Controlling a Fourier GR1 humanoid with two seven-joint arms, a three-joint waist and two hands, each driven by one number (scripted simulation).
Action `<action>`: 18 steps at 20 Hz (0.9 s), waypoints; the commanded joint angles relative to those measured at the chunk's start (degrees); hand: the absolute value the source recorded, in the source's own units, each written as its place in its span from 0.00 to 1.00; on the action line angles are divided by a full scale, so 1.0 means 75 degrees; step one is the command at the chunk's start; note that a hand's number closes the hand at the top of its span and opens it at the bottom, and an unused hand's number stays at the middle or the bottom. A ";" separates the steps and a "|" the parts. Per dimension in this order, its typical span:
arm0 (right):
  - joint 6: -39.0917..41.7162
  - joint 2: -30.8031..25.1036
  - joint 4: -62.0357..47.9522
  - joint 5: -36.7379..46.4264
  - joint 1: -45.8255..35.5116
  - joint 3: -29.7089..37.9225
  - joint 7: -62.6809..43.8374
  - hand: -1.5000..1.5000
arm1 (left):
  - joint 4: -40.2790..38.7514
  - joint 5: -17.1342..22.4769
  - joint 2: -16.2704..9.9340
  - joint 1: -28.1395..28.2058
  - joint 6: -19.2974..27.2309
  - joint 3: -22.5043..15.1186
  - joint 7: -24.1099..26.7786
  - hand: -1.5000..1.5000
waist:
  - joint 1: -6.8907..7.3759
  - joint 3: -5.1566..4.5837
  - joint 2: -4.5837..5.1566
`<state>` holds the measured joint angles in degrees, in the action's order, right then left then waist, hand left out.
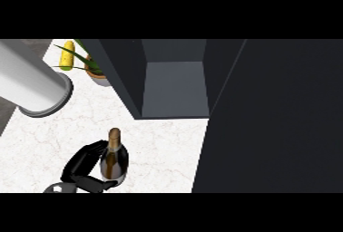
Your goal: Pick up the wine, place it into the cabinet and close the cabinet
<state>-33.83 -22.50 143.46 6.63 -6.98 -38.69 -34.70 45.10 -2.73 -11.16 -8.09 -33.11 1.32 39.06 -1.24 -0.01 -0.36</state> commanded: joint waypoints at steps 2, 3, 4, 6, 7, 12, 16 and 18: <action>-0.0199 -0.0082 0.1183 0.1185 0.0306 -0.0675 -0.0415 0.00 | -0.0044 -0.0056 -0.0162 0.0025 -0.0526 -0.0140 0.0986 1.00 | 0.0000 -0.0019 -0.0009; -0.0230 -0.0287 0.1340 0.1125 0.0636 -0.0638 -0.0223 0.00 | -0.0036 -0.0195 0.0129 0.0257 -0.0119 -0.0280 0.1192 1.00 | -0.0018 -0.0014 -0.0010; -0.0216 -0.0247 0.1192 0.0876 0.0417 -0.0400 -0.0237 0.00 | 0.0087 -0.0093 -0.0364 0.0238 -0.0608 -0.0236 0.1381 1.00 | 0.0027 -0.0014 0.0000; -0.0191 -0.0406 0.1408 0.0886 0.0528 -0.0394 -0.0360 0.00 | 0.0237 0.0088 0.0089 0.0488 0.0394 -0.0010 0.1198 1.00 | 0.0062 -0.0010 -0.0003; -0.0148 -0.0405 0.1249 0.0646 0.0367 -0.0178 -0.0221 0.00 | 0.0036 0.0221 0.0139 0.0416 0.0694 0.0220 0.1323 1.00 | 0.0065 -0.0012 0.0010; -0.0218 -0.0567 0.1436 0.0431 0.0509 -0.0169 -0.0209 0.00 | 0.0262 0.0991 0.0713 0.0016 0.2086 0.1041 0.0493 1.00 | 0.0030 -0.0005 -0.0004; -0.0360 -0.0507 0.1388 0.1073 0.0498 -0.0559 -0.0298 0.00 | 0.0891 0.1138 0.0531 0.0279 0.1635 0.0872 0.0148 1.00 | 0.0089 -0.0005 -0.0008; -0.0362 -0.0608 0.1416 0.0628 0.0727 -0.0170 0.0018 0.00 | 0.1404 0.1022 0.0629 0.0763 0.1480 0.0556 0.0226 1.00 | 0.0120 0.0002 0.0003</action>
<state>-36.67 -25.75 143.78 6.35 -4.70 -39.77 -31.41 50.74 3.81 -6.66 -4.41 -20.29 6.41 42.68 -0.66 -0.02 -0.38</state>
